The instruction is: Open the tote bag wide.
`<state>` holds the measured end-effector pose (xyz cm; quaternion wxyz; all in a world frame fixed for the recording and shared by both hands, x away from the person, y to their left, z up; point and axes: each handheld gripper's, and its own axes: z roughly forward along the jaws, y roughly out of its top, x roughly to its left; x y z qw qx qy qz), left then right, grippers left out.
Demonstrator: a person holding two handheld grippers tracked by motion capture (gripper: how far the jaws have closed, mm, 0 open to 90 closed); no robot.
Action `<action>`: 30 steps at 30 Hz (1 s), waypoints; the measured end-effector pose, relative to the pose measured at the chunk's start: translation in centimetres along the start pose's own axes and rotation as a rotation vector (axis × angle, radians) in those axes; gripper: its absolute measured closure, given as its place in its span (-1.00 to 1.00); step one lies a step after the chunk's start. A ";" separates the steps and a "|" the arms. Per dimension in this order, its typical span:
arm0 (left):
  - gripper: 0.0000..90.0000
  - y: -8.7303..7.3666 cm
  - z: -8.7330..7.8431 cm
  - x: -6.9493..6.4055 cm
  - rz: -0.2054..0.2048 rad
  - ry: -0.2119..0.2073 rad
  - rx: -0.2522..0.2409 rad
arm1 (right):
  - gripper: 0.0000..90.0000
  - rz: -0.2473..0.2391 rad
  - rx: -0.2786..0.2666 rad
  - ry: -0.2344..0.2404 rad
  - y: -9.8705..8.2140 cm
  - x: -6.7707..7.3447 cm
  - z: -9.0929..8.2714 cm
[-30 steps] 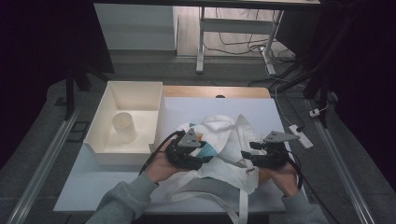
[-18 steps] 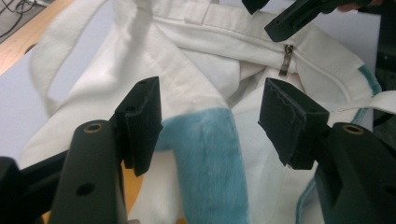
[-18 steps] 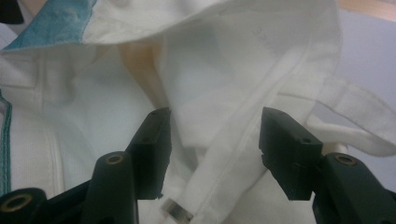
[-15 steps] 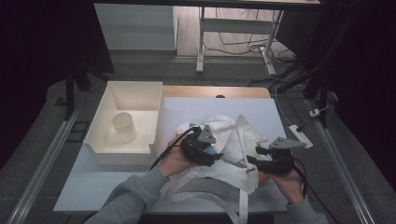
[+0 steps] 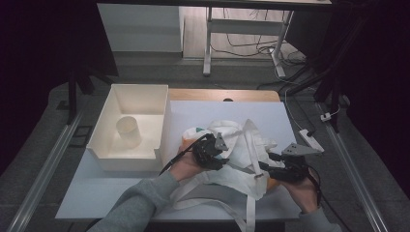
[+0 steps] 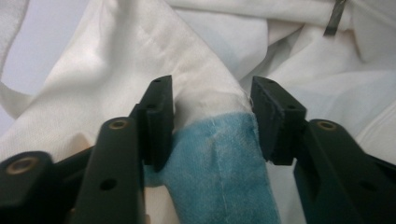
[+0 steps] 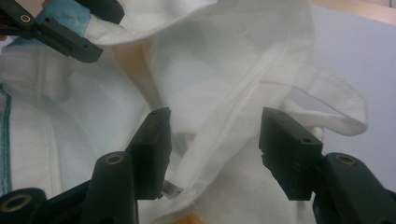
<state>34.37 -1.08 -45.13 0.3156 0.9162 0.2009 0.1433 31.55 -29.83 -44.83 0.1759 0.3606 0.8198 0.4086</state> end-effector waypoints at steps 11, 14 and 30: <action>0.46 -0.9 -1.4 1.5 -0.049 -0.007 -0.038 | 0.04 -0.036 0.139 -0.069 -0.2 0.5 1.2; 0.52 -1.2 -2.2 1.9 -0.070 -0.015 -0.059 | 0.28 -0.017 0.164 -0.062 -0.6 0.2 1.8; 0.65 -3.0 -6.0 5.2 -0.236 -0.082 -0.178 | 0.94 0.059 0.098 -0.052 -0.6 -2.8 -0.5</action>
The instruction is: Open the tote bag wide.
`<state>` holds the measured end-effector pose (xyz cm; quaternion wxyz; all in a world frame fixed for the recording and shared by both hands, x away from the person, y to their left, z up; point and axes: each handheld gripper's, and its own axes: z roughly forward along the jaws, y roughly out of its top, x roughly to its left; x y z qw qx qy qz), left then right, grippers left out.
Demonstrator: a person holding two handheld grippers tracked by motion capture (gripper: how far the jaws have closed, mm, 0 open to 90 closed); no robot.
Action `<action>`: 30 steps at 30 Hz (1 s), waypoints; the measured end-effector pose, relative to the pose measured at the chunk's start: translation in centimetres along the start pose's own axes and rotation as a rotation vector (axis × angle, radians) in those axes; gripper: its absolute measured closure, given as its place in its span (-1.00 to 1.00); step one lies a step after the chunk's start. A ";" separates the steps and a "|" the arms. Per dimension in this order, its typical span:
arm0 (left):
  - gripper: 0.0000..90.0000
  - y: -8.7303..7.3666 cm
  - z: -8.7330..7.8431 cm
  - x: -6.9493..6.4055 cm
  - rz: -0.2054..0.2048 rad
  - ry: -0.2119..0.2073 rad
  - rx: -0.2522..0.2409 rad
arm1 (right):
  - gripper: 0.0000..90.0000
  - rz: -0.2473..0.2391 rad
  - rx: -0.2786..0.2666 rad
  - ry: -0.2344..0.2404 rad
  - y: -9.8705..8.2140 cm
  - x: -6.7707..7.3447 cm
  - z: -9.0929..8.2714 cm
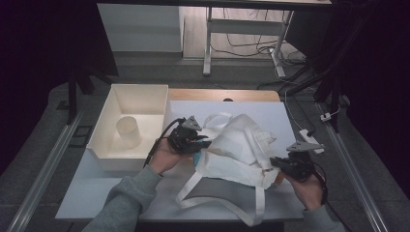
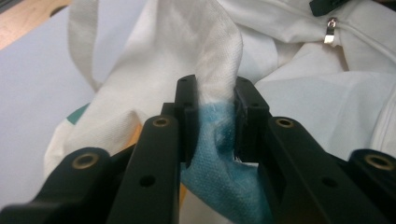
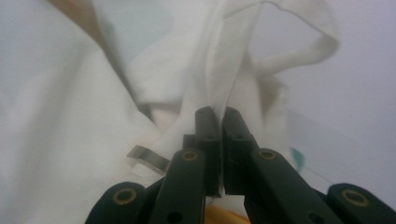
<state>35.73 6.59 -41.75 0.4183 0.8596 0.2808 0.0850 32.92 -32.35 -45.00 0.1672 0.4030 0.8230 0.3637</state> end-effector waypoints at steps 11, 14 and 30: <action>0.64 -0.1 0.1 0.3 -0.044 -0.041 -0.029 | 0.94 0.079 -0.068 -0.091 -0.7 -3.9 -2.8; 0.64 -0.3 0.6 0.3 -0.051 -0.047 -0.021 | 0.94 0.082 -0.064 -0.098 -0.8 -4.3 -2.6; 0.63 -1.5 3.8 -0.3 -0.049 -0.013 0.059 | 0.94 0.098 -0.024 -0.112 -1.9 -5.6 -0.4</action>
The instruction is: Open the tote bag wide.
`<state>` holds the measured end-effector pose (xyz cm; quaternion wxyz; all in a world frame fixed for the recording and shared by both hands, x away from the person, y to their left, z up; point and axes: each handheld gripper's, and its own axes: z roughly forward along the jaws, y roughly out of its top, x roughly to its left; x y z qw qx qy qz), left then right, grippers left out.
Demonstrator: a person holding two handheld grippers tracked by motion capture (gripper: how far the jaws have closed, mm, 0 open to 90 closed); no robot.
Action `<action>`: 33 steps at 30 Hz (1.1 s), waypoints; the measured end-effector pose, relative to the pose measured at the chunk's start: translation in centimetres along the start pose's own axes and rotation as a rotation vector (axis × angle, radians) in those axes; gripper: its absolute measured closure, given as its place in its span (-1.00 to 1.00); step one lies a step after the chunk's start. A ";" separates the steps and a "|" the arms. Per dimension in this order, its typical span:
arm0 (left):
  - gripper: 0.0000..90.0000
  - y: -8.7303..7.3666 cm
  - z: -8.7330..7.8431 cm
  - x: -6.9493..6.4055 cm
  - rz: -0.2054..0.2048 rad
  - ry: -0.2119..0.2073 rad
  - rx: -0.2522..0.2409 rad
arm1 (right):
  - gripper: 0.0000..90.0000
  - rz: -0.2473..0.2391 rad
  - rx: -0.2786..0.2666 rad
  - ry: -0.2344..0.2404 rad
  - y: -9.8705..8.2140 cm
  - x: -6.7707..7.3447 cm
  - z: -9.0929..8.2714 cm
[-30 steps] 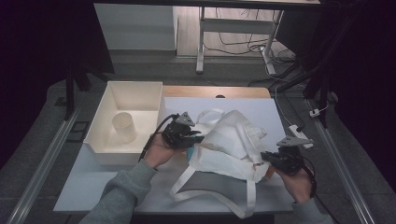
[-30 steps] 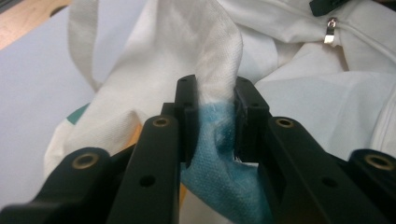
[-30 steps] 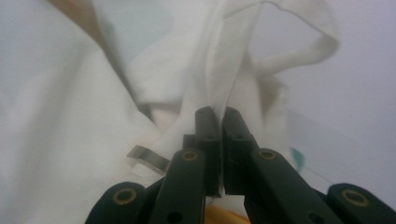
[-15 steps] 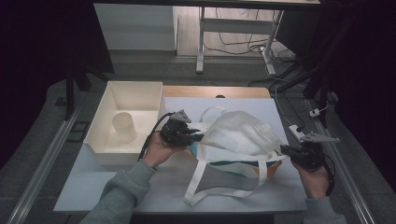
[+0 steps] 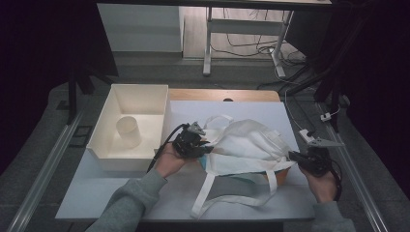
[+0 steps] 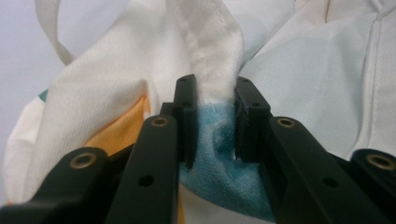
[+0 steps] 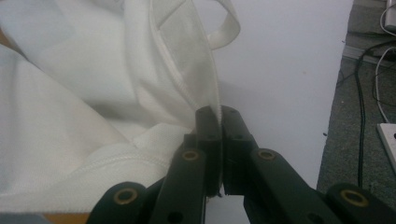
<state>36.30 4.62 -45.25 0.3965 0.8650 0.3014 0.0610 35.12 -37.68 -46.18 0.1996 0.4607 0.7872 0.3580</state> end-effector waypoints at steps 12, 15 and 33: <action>0.63 -0.9 1.4 0.6 -0.038 -0.012 -0.007 | 0.94 0.014 0.012 0.007 -0.3 -0.9 0.5; 0.63 -1.1 1.6 0.6 -0.036 -0.012 -0.001 | 0.94 0.018 0.007 0.014 -0.4 -0.9 0.6; 0.11 -0.4 -0.2 -0.6 0.004 0.004 -0.088 | 0.06 -0.198 -0.130 0.236 3.7 8.1 -1.6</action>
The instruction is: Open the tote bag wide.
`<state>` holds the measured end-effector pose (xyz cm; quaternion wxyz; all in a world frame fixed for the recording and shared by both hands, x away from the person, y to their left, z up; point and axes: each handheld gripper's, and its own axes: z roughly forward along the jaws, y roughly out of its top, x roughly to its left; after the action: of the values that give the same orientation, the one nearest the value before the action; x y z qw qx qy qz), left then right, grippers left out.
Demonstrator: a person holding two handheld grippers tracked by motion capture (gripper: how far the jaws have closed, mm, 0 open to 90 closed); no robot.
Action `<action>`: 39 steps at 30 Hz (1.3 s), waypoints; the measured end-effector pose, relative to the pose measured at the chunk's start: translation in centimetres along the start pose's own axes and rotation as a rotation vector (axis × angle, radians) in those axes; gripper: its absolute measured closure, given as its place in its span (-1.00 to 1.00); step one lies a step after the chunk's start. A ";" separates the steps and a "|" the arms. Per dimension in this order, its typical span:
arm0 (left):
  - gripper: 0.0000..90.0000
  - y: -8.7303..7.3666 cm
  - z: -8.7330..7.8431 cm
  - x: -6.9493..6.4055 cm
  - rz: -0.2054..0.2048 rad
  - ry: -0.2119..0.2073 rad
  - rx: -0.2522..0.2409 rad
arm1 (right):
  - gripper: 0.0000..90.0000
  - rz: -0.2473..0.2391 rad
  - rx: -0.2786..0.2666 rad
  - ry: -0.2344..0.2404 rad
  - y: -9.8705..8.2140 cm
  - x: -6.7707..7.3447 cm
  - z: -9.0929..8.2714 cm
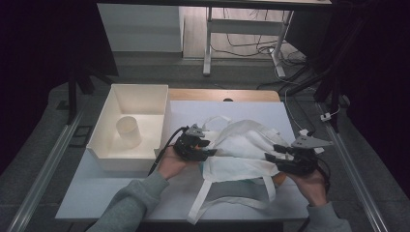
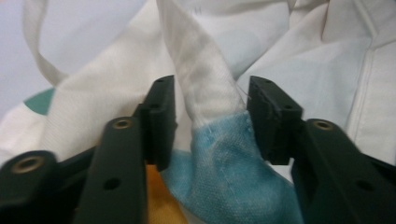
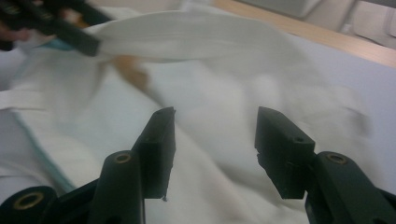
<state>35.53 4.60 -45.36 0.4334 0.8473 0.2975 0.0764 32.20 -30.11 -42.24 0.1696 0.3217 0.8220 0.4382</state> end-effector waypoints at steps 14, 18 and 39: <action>-0.01 3.3 -0.9 -0.1 0.035 0.033 -0.035 | -0.02 -0.151 0.131 0.193 0.7 7.1 4.7; -0.02 4.6 1.1 0.0 0.049 0.041 0.019 | -0.02 -0.173 0.128 0.197 1.2 7.9 4.3; 0.96 4.5 3.3 2.2 0.003 0.054 0.078 | 0.00 -0.299 0.318 0.189 0.4 12.8 8.9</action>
<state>40.55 1.55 -44.13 0.3916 0.8616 0.3107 0.0879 27.94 -15.83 -46.87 0.1020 0.1766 0.9314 0.3016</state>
